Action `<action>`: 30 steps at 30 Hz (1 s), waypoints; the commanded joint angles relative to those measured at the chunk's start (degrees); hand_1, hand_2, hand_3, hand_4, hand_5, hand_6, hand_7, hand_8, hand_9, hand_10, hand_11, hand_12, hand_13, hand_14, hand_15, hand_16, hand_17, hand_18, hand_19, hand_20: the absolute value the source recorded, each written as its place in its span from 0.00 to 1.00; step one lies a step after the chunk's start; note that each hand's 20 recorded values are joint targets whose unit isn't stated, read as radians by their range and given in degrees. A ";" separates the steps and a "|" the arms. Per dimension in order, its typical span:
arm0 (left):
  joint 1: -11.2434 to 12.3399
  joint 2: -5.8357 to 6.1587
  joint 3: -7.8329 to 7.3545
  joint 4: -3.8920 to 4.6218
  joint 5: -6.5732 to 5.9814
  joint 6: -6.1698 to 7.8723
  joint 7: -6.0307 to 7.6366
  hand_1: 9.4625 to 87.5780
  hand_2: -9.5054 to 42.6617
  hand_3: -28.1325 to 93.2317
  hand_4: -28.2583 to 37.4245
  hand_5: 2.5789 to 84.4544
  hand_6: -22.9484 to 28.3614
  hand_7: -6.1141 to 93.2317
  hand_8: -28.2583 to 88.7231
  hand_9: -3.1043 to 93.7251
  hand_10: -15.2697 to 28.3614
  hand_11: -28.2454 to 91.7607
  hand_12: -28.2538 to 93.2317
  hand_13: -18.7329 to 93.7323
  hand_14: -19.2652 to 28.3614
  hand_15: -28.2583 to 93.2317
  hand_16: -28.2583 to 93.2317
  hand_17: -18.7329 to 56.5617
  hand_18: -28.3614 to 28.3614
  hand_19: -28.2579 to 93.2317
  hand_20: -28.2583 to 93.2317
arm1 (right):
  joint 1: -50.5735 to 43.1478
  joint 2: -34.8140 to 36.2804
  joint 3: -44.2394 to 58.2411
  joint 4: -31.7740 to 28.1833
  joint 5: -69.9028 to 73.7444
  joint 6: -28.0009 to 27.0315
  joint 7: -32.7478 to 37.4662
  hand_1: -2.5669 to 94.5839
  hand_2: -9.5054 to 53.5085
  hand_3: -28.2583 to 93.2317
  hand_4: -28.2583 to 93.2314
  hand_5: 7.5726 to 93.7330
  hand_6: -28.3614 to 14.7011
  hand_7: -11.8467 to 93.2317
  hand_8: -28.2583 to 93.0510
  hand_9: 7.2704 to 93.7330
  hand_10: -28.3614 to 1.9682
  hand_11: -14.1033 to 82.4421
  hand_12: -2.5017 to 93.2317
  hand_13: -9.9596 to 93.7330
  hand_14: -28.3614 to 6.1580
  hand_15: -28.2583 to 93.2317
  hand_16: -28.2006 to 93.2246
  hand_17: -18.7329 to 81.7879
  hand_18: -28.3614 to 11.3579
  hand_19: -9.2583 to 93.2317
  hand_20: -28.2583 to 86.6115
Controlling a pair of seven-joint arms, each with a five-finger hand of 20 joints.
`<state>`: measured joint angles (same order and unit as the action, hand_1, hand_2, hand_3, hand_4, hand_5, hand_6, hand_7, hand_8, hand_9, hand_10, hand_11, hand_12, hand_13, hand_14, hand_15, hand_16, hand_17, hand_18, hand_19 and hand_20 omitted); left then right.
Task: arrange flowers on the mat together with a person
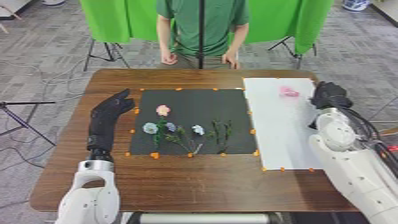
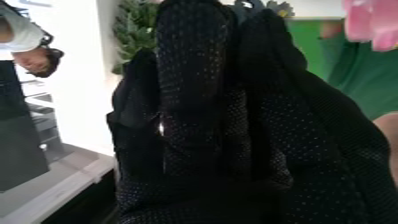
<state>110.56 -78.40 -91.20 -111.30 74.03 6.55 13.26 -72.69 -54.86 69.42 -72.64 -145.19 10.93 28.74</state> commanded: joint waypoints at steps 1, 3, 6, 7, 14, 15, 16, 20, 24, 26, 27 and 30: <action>1.46 -0.16 -0.62 -0.26 0.15 0.12 -0.31 0.22 0.25 0.77 0.14 0.57 0.52 0.18 0.20 0.52 0.66 0.40 0.36 0.50 0.79 0.43 0.26 0.32 0.75 0.36 0.41 | 0.68 4.27 -1.96 -16.56 2.73 3.36 -2.75 0.66 0.00 0.74 0.03 0.87 0.75 0.32 0.28 0.93 0.70 0.20 0.40 0.98 0.83 0.46 0.61 0.64 0.30 0.82 0.67; 1.67 -0.17 -0.79 -0.37 0.20 -0.11 -0.41 0.22 0.25 0.77 0.14 0.57 0.52 0.18 0.20 0.52 0.66 0.40 0.36 0.50 0.79 0.43 0.26 0.32 0.75 0.36 0.41 | 2.13 5.34 -4.62 -20.41 6.84 2.64 -5.23 0.66 0.00 0.74 0.03 0.87 0.75 0.32 0.29 0.93 0.69 0.20 0.40 0.98 0.83 0.46 0.62 0.63 0.30 0.82 0.67; 1.47 -0.08 -0.76 -0.29 0.27 -0.34 -0.61 0.22 0.25 0.77 0.14 0.57 0.52 0.18 0.20 0.52 0.66 0.40 0.36 0.50 0.79 0.43 0.26 0.32 0.75 0.36 0.41 | 4.33 6.50 -8.12 -24.18 13.54 -2.20 -9.61 0.66 0.00 0.74 0.03 0.87 0.75 0.32 0.29 0.93 0.69 0.20 0.40 0.98 0.83 0.46 0.62 0.63 0.30 0.82 0.67; 1.44 -0.10 -0.75 -0.32 0.28 -0.26 -0.58 0.22 0.25 0.77 0.14 0.57 0.52 0.18 0.20 0.52 0.66 0.40 0.36 0.50 0.79 0.43 0.26 0.32 0.75 0.36 0.41 | 5.50 6.73 -9.98 -24.56 14.26 -3.30 -10.30 0.66 0.00 0.74 0.03 0.87 0.75 0.32 0.29 0.93 0.70 0.20 0.41 0.98 0.83 0.46 0.62 0.63 0.29 0.83 0.67; 1.30 0.14 -0.50 -0.30 0.15 -0.34 -0.82 0.22 0.25 0.77 0.14 0.57 0.52 0.18 0.20 0.52 0.66 0.40 0.36 0.50 0.79 0.43 0.26 0.32 0.75 0.36 0.41 | 12.01 6.09 -21.23 -23.06 16.71 -11.11 -14.70 0.66 0.00 0.74 0.04 0.87 0.75 0.31 0.28 0.93 0.71 0.20 0.40 0.97 0.82 0.49 0.62 0.62 0.28 0.83 0.68; 1.29 0.13 -0.44 -0.32 0.16 -0.33 -0.85 0.22 0.25 0.77 0.14 0.57 0.52 0.18 0.20 0.52 0.66 0.40 0.36 0.50 0.79 0.43 0.26 0.32 0.75 0.36 0.41 | 12.57 6.02 -22.57 -22.86 16.53 -11.96 -15.10 0.66 0.00 0.74 0.04 0.87 0.75 0.31 0.28 0.93 0.70 0.20 0.40 0.97 0.82 0.49 0.62 0.62 0.28 0.83 0.68; 1.22 0.02 -0.49 -0.27 0.18 -0.43 -0.87 0.22 0.25 0.77 0.14 0.57 0.52 0.18 0.20 0.52 0.66 0.40 0.36 0.50 0.79 0.43 0.26 0.32 0.75 0.36 0.41 | 13.15 5.77 -23.72 -22.51 16.44 -12.86 -15.46 0.66 0.00 0.74 0.04 0.87 0.75 0.32 0.28 0.93 0.70 0.20 0.40 0.97 0.82 0.50 0.62 0.62 0.28 0.83 0.68; 1.34 -0.03 -0.49 -0.32 0.22 -0.50 -0.87 0.22 0.25 0.77 0.14 0.57 0.52 0.18 0.20 0.52 0.66 0.40 0.36 0.50 0.79 0.43 0.26 0.32 0.75 0.36 0.41 | 14.11 5.06 -26.89 -21.31 16.03 -14.93 -15.89 0.66 0.00 0.74 0.04 0.87 0.75 0.31 0.28 0.93 0.70 0.20 0.40 0.97 0.82 0.50 0.61 0.61 0.28 0.83 0.68; 1.50 -0.15 -0.64 -0.36 0.27 -0.46 -0.84 0.22 0.25 0.77 0.14 0.57 0.52 0.18 0.20 0.52 0.66 0.40 0.36 0.50 0.79 0.43 0.26 0.32 0.75 0.36 0.41 | 14.18 4.66 -28.87 -20.88 15.59 -16.18 -16.45 0.66 0.00 0.74 0.04 0.87 0.75 0.32 0.28 0.93 0.71 0.20 0.41 0.97 0.82 0.51 0.61 0.61 0.28 0.84 0.69; 1.23 -0.16 -0.55 -0.24 0.29 -0.63 -0.89 0.22 0.25 0.77 0.14 0.57 0.52 0.18 0.20 0.52 0.66 0.40 0.36 0.50 0.79 0.43 0.26 0.32 0.75 0.36 0.41 | 14.19 4.60 -29.58 -20.88 15.51 -16.17 -16.38 0.66 0.00 0.74 0.04 0.87 0.76 0.32 0.28 0.93 0.71 0.20 0.40 0.97 0.82 0.51 0.61 0.61 0.28 0.84 0.69; 1.23 -0.16 -0.58 -0.26 0.32 -0.72 -0.86 0.22 0.25 0.77 0.14 0.57 0.52 0.18 0.20 0.52 0.66 0.40 0.36 0.50 0.79 0.43 0.26 0.32 0.75 0.36 0.41 | 14.24 4.43 -29.83 -20.73 15.44 -16.14 -16.54 0.66 0.00 0.74 0.04 0.87 0.76 0.32 0.28 0.93 0.71 0.20 0.40 0.97 0.82 0.51 0.61 0.61 0.28 0.84 0.69; 1.03 -0.19 -0.52 -0.13 0.34 -0.91 -0.85 0.22 0.25 0.77 0.14 0.57 0.52 0.18 0.20 0.52 0.66 0.40 0.36 0.50 0.79 0.43 0.26 0.32 0.75 0.36 0.40 | 14.28 4.20 -30.20 -20.67 15.43 -16.12 -16.60 0.65 0.00 0.74 0.04 0.87 0.76 0.31 0.28 0.93 0.71 0.19 0.40 0.96 0.81 0.52 0.60 0.61 0.28 0.84 0.69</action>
<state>111.46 -78.28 -91.78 -111.62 74.07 6.44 12.98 -58.09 -49.68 40.16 -93.53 -128.71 -4.73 12.97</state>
